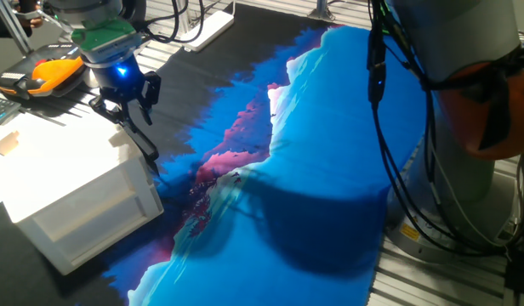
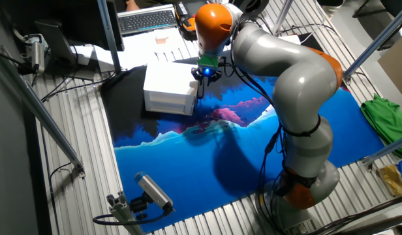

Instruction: Grasp the handle and open the drawer

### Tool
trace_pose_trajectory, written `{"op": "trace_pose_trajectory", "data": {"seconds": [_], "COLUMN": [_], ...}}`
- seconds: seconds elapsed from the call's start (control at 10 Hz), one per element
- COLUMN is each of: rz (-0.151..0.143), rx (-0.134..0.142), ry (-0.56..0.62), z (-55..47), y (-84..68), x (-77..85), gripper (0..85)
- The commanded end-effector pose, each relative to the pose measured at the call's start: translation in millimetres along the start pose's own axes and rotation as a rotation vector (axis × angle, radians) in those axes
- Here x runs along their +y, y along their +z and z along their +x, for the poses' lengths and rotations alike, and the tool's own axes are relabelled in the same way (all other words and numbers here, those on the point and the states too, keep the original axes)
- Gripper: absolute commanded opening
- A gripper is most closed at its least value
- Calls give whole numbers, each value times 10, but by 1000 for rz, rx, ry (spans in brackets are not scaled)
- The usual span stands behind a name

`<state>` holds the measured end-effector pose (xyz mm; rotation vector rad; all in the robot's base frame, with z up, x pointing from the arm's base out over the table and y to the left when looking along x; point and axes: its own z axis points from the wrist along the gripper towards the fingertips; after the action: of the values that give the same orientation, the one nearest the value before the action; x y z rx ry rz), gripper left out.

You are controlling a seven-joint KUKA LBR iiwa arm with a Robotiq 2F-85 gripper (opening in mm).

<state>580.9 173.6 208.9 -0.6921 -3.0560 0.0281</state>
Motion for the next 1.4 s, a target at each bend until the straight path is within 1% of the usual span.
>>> {"op": "trace_pose_trajectory", "data": {"seconds": [0.0, 0.3, 0.6, 0.8, 1.3], "rz": [-9, -25, -17, -17, -20], "rx": [4, 9, 5, 3, -6], "ry": [0, -3, -9, -9, -12], "z": [-10, -17, -26, -35, -65], "y": [7, 11, 36, 64, 193], "x": [-2, 0, -2, -1, -3], "gripper": [340, 340, 340, 340, 340]}}
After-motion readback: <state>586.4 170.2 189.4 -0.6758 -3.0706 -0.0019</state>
